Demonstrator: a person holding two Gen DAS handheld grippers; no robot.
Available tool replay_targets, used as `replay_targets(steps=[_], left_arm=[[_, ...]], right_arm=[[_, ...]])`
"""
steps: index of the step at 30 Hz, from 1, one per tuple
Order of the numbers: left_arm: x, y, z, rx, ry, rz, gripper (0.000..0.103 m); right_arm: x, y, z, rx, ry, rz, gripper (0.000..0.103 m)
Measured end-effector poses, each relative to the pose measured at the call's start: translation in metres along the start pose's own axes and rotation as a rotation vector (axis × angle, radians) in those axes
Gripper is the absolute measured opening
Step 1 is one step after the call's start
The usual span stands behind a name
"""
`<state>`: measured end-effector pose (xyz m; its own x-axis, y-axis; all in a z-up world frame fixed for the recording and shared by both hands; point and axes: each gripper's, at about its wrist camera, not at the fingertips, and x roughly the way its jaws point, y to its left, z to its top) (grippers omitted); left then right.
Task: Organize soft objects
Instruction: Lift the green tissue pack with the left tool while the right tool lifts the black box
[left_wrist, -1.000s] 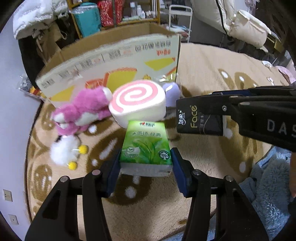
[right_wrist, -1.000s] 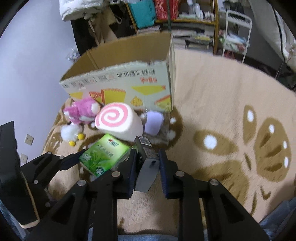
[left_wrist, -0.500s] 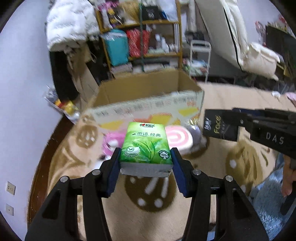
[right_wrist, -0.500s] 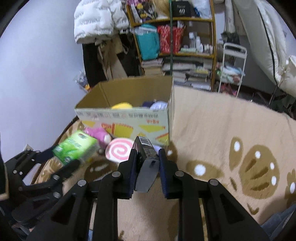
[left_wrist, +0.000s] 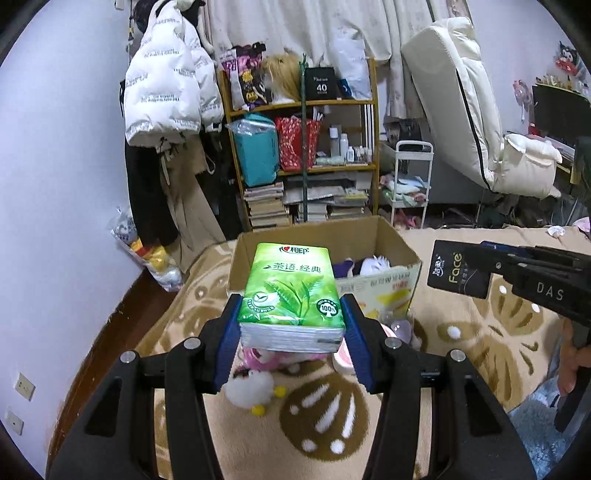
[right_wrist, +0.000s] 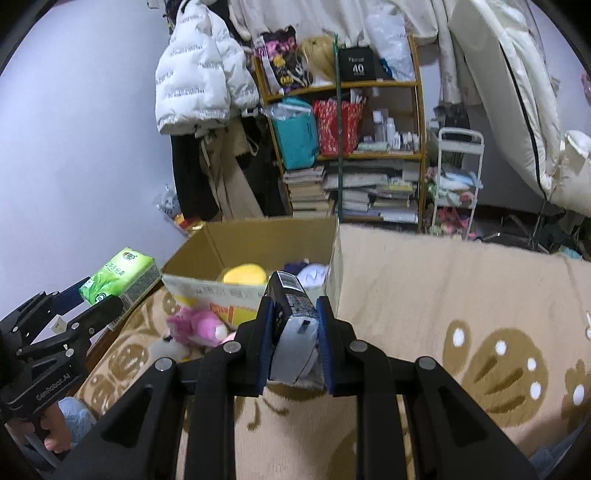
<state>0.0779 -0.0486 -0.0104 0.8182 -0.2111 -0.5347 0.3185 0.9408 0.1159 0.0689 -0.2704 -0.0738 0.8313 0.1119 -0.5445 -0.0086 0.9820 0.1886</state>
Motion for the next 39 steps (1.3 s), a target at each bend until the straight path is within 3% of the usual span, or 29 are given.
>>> replay_targets(steps=[7, 22, 29, 34, 39], left_arm=[[0.005, 0.001, 0.019, 0.021, -0.042, 0.005, 0.052], [0.042, 0.026, 0.055, -0.001, -0.054, 0.04, 0.052], [0.066, 0.027, 0.058, 0.039, -0.054, 0.046, 0.052], [0.084, 0.029, 0.054, 0.022, -0.046, 0.077, 0.052], [0.1, 0.034, 0.046, -0.003, -0.01, 0.056, 0.052]], right_arm=[[-0.003, 0.008, 0.018, -0.017, -0.057, -0.007, 0.024], [0.024, 0.013, 0.061, -0.058, -0.099, -0.026, 0.024], [0.039, 0.013, 0.07, -0.044, -0.157, 0.01, 0.024], [0.055, 0.01, 0.067, -0.031, -0.15, 0.011, 0.024], [0.071, 0.001, 0.061, -0.007, -0.133, 0.011, 0.024]])
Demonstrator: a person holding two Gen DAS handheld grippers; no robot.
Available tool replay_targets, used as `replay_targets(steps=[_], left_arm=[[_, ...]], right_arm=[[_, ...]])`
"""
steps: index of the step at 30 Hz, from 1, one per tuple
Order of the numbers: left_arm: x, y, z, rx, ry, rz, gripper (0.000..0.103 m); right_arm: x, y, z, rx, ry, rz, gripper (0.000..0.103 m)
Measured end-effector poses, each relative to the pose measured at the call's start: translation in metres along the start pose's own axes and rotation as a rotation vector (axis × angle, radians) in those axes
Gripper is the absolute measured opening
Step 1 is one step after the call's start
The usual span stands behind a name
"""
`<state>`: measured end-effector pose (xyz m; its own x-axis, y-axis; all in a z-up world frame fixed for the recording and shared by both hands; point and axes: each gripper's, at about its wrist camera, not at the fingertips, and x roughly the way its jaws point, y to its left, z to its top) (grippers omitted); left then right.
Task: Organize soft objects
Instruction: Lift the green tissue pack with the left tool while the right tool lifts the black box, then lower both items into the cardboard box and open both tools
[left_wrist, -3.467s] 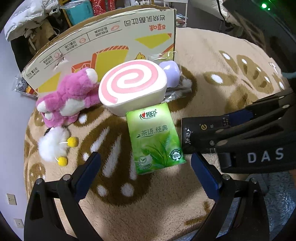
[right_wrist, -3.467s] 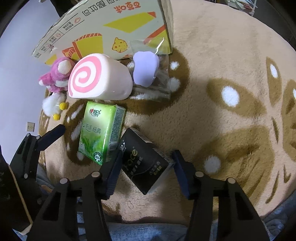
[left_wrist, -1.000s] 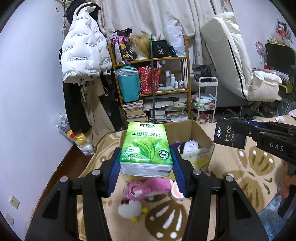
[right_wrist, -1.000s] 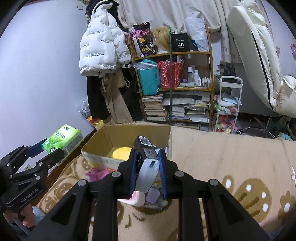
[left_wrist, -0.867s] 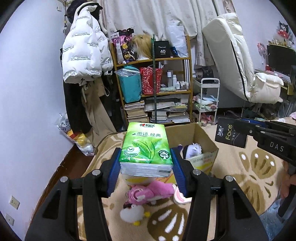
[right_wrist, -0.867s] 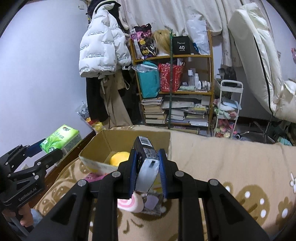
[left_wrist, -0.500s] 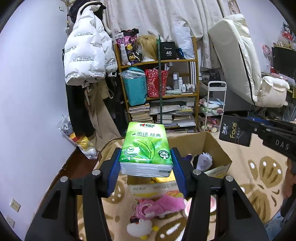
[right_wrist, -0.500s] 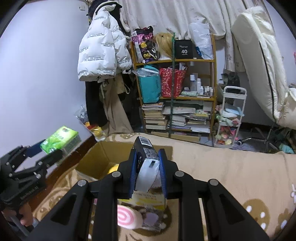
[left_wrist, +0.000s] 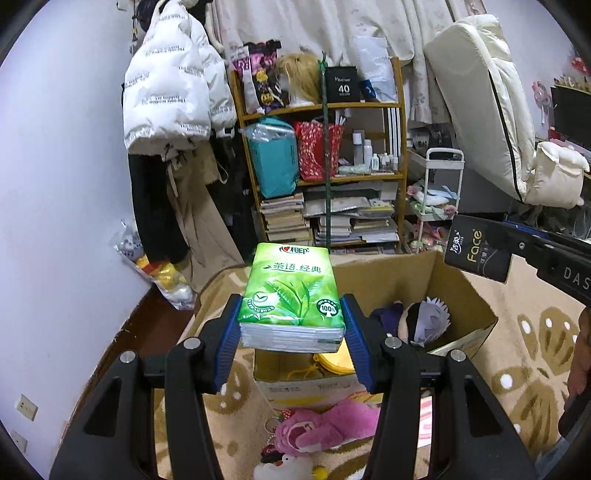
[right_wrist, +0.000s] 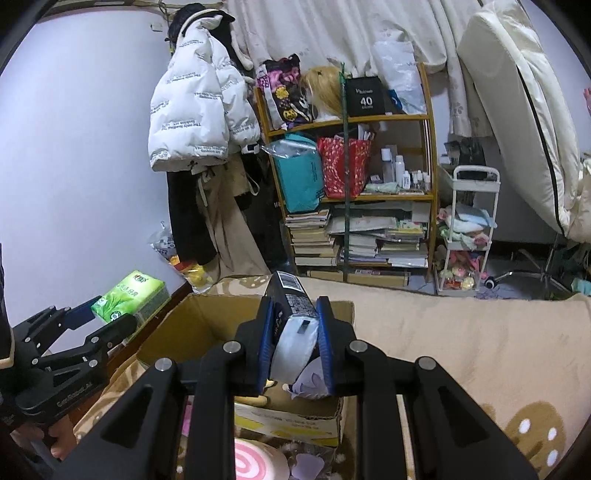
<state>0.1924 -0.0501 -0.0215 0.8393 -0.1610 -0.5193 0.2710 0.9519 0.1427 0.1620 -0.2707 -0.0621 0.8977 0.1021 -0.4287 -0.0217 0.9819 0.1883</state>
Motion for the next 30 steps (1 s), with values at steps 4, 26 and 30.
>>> replay_targets(steps=[4, 26, 30], left_arm=[[0.009, 0.002, -0.003, -0.016, 0.014, -0.017, 0.052], [0.041, -0.001, -0.025, -0.032, 0.125, -0.077, 0.052], [0.043, -0.003, -0.026, -0.024, 0.132, -0.078, 0.053]], right_arm=[[0.011, -0.006, -0.006, 0.019, 0.022, 0.005, 0.024], [0.04, -0.011, -0.027, 0.03, 0.129, 0.043, 0.024], [0.043, -0.006, -0.029, 0.006, 0.145, 0.051, 0.024]])
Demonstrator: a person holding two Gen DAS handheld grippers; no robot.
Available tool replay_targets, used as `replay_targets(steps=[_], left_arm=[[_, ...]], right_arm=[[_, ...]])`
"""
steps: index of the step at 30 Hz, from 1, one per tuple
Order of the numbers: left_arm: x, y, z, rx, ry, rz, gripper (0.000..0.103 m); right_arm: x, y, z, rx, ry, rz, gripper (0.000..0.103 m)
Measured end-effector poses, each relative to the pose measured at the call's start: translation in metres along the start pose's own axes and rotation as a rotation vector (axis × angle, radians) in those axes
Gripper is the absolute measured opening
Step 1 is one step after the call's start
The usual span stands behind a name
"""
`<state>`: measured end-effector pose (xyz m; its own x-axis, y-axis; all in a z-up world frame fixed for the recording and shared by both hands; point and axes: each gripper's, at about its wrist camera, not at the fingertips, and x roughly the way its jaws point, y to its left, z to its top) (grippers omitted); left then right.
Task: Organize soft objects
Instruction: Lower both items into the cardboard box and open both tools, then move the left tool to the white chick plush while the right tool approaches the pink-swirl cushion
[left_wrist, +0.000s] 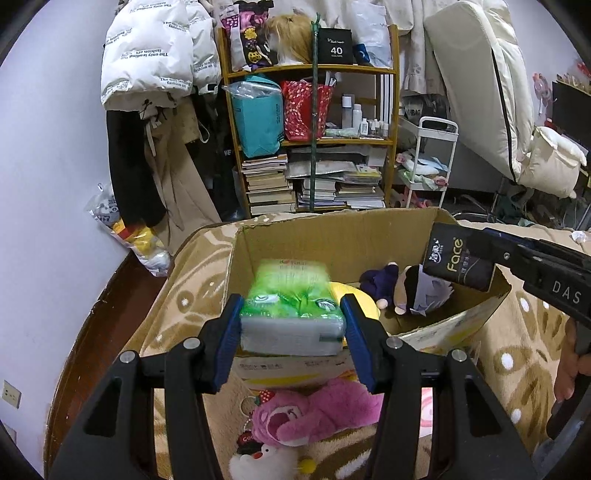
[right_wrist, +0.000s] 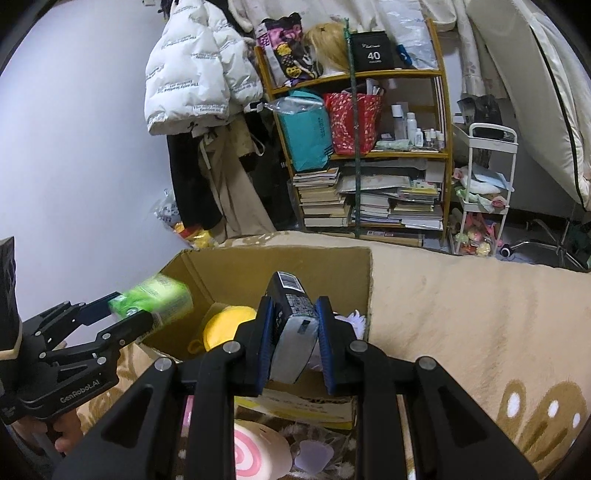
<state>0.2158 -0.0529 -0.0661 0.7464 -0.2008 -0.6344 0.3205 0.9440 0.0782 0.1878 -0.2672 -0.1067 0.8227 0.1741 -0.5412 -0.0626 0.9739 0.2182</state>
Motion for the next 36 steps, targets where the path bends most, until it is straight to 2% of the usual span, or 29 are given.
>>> replay_targets(steps=[6, 9, 19, 21, 23, 31, 36], left_arm=[[0.001, -0.002, -0.003, -0.001, 0.011, 0.01, 0.054], [0.0, 0.001, -0.003, -0.007, 0.019, 0.025, 0.058], [-0.022, 0.009, -0.005, -0.026, 0.022, 0.07, 0.072], [-0.028, 0.012, -0.007, -0.034, 0.022, 0.076, 0.076], [-0.033, 0.014, -0.009, -0.041, 0.027, 0.079, 0.078], [-0.054, 0.018, -0.02, -0.05, 0.044, 0.101, 0.094], [-0.064, 0.02, -0.031, -0.053, 0.068, 0.118, 0.095]], right_arm=[[0.008, -0.002, -0.004, 0.009, 0.047, 0.017, 0.026], [0.008, -0.003, -0.005, 0.018, 0.057, 0.022, 0.026], [-0.015, 0.003, -0.002, 0.018, 0.033, 0.022, 0.027], [-0.019, 0.003, -0.003, 0.024, 0.039, 0.024, 0.033], [-0.025, 0.001, -0.005, 0.036, 0.038, 0.025, 0.044], [-0.048, 0.0, -0.011, 0.074, 0.039, 0.015, 0.068], [-0.06, 0.005, -0.018, 0.078, 0.051, 0.012, 0.081]])
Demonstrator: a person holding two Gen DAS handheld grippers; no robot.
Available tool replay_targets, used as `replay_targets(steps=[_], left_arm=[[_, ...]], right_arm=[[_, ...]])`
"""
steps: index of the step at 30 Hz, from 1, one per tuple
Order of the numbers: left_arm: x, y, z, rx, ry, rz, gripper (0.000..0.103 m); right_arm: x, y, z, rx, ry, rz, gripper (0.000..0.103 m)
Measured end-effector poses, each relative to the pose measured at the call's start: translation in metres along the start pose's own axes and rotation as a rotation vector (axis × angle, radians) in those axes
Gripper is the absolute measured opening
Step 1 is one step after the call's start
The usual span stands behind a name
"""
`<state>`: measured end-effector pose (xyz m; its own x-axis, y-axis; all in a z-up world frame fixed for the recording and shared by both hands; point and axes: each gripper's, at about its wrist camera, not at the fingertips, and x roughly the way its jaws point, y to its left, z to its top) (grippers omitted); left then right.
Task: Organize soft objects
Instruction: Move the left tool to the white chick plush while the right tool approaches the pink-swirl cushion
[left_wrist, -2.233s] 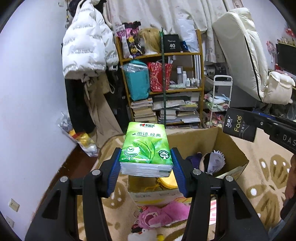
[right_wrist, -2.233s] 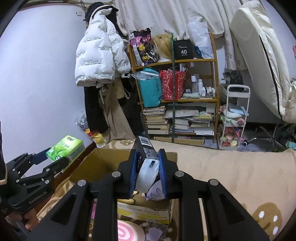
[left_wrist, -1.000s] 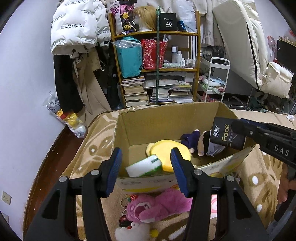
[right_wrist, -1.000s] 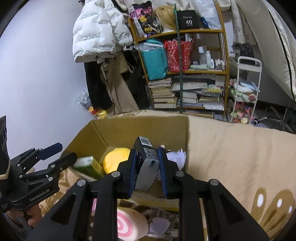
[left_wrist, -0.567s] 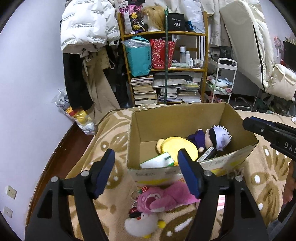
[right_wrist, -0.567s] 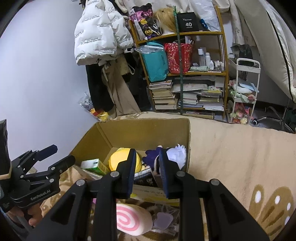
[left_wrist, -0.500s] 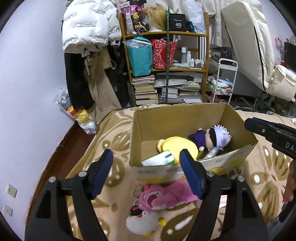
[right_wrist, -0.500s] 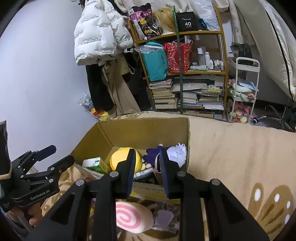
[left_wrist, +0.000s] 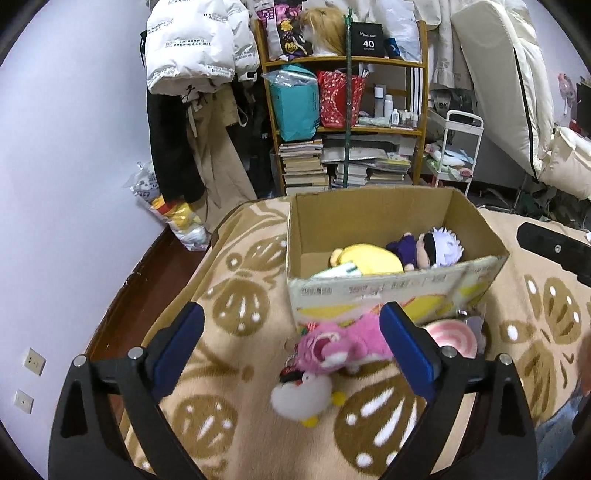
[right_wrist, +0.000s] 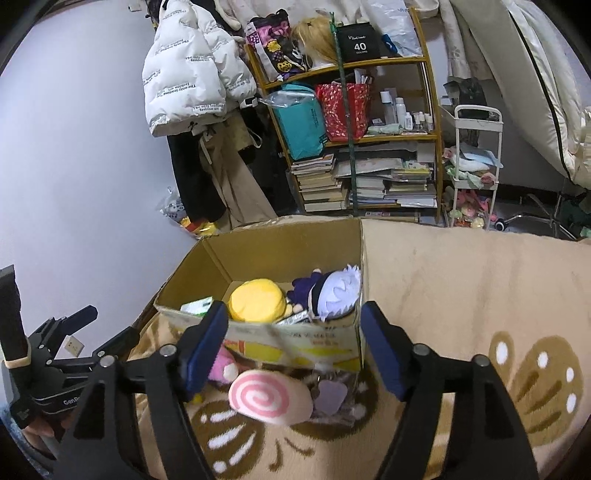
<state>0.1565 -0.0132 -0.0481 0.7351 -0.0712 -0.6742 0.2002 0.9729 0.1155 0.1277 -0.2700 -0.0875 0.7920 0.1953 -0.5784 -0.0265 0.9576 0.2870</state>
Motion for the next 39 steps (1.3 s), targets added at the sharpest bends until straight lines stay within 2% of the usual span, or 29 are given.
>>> replay_targets(steps=[4, 21, 39], left_arm=[[-0.01, 0.002, -0.008, 0.0, 0.007, 0.006, 0.095], [-0.029, 0.008, -0.029, -0.004, 0.037, 0.052, 0.095], [0.005, 0.009, -0.032, -0.014, 0.125, 0.042, 0.095]], right_arm=[[-0.008, 0.005, -0.008, -0.001, 0.017, 0.004, 0.088], [-0.019, 0.012, -0.028, -0.012, 0.053, -0.009, 0.09], [0.008, 0.006, -0.035, 0.003, 0.114, -0.009, 0.09]])
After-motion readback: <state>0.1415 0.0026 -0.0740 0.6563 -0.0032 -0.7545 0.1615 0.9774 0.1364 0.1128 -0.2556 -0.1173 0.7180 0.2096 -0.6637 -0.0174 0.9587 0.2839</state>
